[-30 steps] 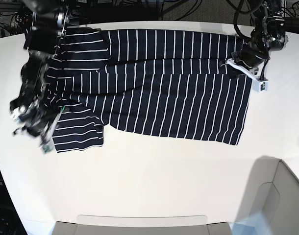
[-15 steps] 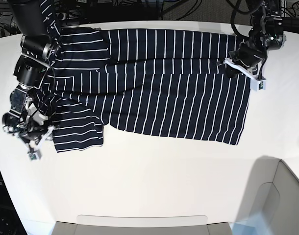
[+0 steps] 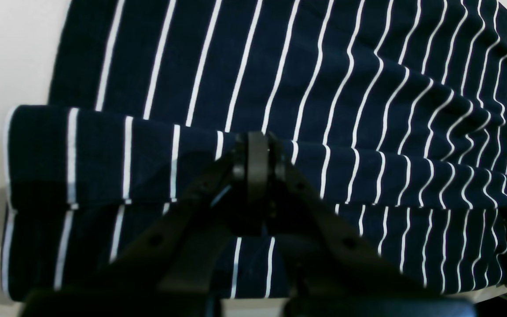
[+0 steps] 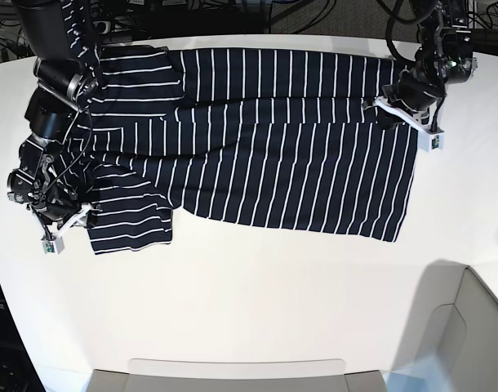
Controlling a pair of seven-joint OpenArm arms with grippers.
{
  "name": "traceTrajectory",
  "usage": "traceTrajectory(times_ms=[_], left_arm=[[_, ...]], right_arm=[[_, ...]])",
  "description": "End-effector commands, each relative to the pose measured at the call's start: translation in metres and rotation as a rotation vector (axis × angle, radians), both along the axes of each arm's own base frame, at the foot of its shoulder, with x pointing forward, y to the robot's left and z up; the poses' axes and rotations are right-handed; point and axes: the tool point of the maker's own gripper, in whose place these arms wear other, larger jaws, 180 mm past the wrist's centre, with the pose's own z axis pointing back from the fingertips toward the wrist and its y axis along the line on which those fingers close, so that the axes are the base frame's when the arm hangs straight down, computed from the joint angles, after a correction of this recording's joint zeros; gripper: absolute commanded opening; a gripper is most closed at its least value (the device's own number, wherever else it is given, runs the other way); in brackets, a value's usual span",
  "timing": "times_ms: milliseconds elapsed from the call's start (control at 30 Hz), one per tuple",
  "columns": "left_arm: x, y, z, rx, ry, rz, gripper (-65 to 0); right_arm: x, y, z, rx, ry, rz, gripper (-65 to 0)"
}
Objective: Fold the T-shirt properly
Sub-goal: 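Reach the right gripper to the sleeve and hem corner and grasp, then move the left gripper to the hem corner nearest it and grasp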
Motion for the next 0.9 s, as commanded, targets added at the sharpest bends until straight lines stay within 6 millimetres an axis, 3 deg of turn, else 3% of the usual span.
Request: traceTrajectory(times_ms=[0,133,233,433,500,867], left_arm=[[0.005,0.001,0.008,0.004,-0.032,-0.004,-65.0],[0.005,0.001,0.008,0.004,-0.034,-0.004,-65.0],[0.006,0.001,0.008,0.003,-0.034,-0.004,-65.0],[0.006,0.001,0.009,0.003,-0.035,-0.005,-65.0],[0.006,0.001,0.009,0.003,-0.035,-0.005,-65.0],[0.008,0.001,0.01,0.003,-0.042,-0.004,-65.0]], right_arm=[[0.025,-0.018,0.038,-0.021,-0.102,-0.024,-33.6],[0.028,-0.016,0.032,0.01,-0.067,-0.023,-33.6],[0.022,-0.016,0.015,0.055,-0.002,-0.031,-33.6],[0.014,0.01,-0.009,0.089,0.083,0.02,-33.6],[0.014,0.026,-0.016,0.107,0.095,0.044,-33.6],[0.002,0.067,-0.021,0.159,0.179,0.218,-33.9]])
